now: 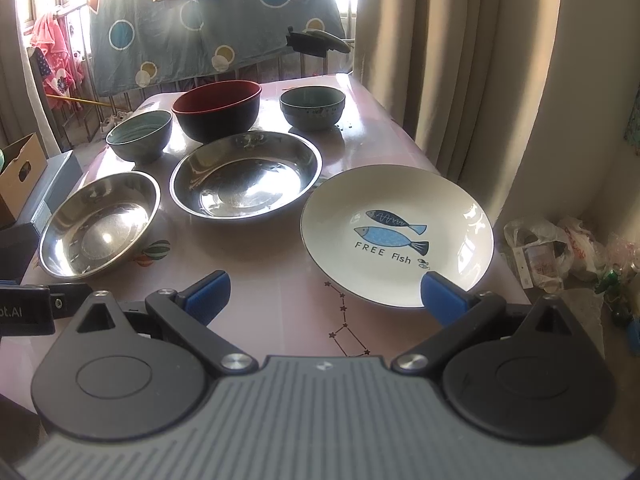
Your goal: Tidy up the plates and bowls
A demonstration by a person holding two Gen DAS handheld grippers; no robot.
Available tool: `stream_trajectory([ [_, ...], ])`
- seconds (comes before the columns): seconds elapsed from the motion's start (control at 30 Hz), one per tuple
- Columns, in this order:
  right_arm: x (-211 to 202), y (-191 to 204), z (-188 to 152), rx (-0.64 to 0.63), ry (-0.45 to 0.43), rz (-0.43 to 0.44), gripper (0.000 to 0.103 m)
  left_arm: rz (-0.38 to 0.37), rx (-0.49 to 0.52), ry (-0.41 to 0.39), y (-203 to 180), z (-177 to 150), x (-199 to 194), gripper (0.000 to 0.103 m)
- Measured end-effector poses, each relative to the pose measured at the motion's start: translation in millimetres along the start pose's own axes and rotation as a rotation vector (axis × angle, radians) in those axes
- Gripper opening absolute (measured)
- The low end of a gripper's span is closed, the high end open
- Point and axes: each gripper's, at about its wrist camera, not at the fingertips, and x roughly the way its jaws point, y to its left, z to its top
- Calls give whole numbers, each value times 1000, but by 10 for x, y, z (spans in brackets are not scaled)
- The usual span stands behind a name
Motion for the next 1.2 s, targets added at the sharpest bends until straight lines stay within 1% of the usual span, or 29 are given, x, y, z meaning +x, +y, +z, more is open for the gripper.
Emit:
stream_trajectory([
  [0.47, -24, -5, 8, 1, -6, -1, 102, -3, -1, -2, -11, 15, -11, 103],
  [1.2, -9, 0, -9, 5, 4, 4, 102, -3, -11, 19, 18, -18, 47, 103],
])
